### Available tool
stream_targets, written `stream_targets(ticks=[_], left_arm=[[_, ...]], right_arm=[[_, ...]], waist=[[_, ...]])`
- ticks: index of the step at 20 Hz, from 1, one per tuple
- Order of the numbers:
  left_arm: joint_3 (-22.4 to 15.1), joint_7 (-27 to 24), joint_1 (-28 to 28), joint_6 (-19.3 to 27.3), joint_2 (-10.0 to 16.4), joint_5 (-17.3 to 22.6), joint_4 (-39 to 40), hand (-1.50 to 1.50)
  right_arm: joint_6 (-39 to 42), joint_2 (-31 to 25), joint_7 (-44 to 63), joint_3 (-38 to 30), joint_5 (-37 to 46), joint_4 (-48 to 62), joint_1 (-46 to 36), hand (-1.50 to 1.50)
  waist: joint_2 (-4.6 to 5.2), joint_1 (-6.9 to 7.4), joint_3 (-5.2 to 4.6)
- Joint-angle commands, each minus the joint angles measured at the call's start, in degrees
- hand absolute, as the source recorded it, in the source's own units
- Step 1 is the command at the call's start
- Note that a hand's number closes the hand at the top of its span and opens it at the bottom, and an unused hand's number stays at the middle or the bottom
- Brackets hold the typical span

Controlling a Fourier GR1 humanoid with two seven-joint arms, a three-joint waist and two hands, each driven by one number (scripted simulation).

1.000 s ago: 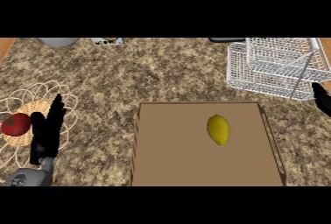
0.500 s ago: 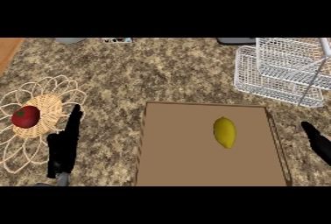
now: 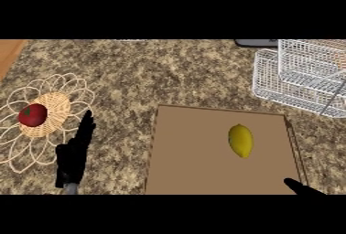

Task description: Pick the lemon from the tray and place it in the tiered basket

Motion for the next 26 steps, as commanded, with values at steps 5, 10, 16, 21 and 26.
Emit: stream_targets(ticks=[5,10,16,21,26], left_arm=[[-1.53,1.31,-0.76,-0.55,-1.43,-0.86,3.49,0.00],[-1.08,1.98,-0.11,-0.68,-1.15,-0.78,2.73,0.00],[-1.60,1.02,1.81,-1.43,-1.68,-0.64,2.52,0.00],[-1.32,0.81,2.18,-1.66,-1.45,-0.80,2.33,0.00],[-0.85,0.35,2.15,-1.35,-1.02,-1.76,2.41,0.00]], right_arm=[[15.86,-3.10,27.27,6.33,19.07,-6.74,-6.68,-1.50],[23.72,2.73,35.25,11.99,27.12,-4.84,-12.98,-1.50],[30.29,9.67,36.52,16.27,35.40,4.13,-17.78,-1.50],[36.55,15.86,38.44,14.54,36.70,9.24,-21.42,-1.50],[35.79,16.04,40.18,13.21,33.29,15.34,-28.31,-1.50]], waist=[[0.77,2.24,-0.11],[0.43,2.26,0.09],[0.28,2.19,0.15],[0.30,1.97,0.20],[0.29,1.95,0.31]])
